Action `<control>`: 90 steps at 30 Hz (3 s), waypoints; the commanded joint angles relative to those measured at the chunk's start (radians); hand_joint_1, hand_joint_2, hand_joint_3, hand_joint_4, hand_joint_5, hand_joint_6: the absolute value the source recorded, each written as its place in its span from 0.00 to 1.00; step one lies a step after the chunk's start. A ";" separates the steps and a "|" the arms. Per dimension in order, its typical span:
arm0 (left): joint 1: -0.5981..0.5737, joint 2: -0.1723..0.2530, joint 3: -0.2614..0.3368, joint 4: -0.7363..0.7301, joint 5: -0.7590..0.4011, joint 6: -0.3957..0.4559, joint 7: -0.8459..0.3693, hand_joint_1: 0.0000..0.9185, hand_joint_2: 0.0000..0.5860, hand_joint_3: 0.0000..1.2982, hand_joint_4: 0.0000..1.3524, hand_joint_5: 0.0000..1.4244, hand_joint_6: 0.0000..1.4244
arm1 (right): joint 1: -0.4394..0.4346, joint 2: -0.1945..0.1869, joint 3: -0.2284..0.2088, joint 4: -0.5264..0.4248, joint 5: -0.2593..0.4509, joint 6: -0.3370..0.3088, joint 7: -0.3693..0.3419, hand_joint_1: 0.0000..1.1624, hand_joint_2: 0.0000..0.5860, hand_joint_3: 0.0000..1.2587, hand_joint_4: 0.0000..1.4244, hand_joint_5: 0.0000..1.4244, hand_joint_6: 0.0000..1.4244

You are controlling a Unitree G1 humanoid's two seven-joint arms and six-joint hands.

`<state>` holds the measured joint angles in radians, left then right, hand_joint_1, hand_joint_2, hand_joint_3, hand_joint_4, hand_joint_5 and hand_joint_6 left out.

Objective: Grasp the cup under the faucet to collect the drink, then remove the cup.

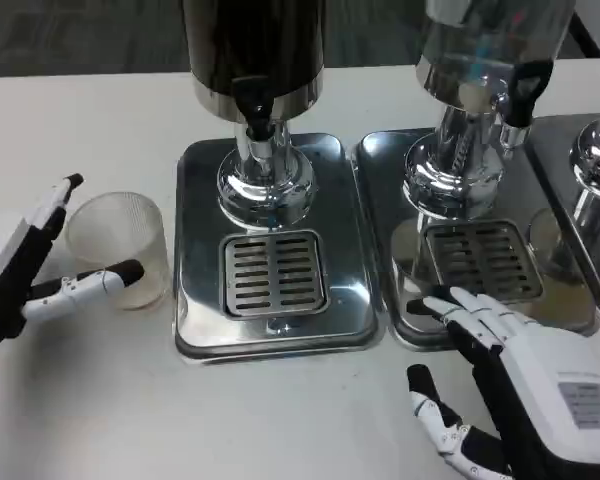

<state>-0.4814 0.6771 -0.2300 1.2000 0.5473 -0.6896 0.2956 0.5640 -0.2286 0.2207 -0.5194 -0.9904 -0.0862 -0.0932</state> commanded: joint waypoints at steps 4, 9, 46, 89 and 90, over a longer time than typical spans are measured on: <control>-0.014 -0.017 0.001 0.024 -0.012 0.018 0.039 0.00 0.00 0.00 0.00 0.06 0.13 | -0.003 -0.004 -0.007 0.000 0.026 0.005 -0.005 0.34 0.80 0.21 0.10 0.10 0.13; -0.020 -0.050 0.001 0.044 -0.016 0.022 0.058 0.00 0.00 0.00 0.00 0.10 0.17 | 0.000 -0.006 -0.008 -0.003 0.030 0.006 -0.003 0.34 0.80 0.21 0.10 0.10 0.13; -0.076 -0.117 -0.033 0.073 -0.027 0.072 0.038 0.25 0.05 0.00 0.00 0.19 0.21 | 0.030 -0.011 -0.015 -0.037 0.086 0.020 0.031 0.34 0.80 0.21 0.11 0.11 0.17; -0.055 -0.180 0.045 0.034 -0.085 -0.123 0.227 0.28 0.39 0.57 0.61 0.82 1.00 | 0.036 -0.014 -0.030 -0.044 0.127 0.022 0.047 0.33 0.79 0.20 0.14 0.11 0.16; -0.057 -0.184 0.043 0.032 -0.083 -0.128 0.222 0.28 0.39 0.57 0.61 0.82 1.00 | 0.036 -0.014 -0.029 -0.045 0.127 0.022 0.047 0.33 0.79 0.20 0.14 0.11 0.16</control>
<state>-0.5239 0.5009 -0.1864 1.2577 0.4665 -0.7774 0.5059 0.5979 -0.2408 0.1916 -0.5619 -0.8720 -0.0620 -0.0477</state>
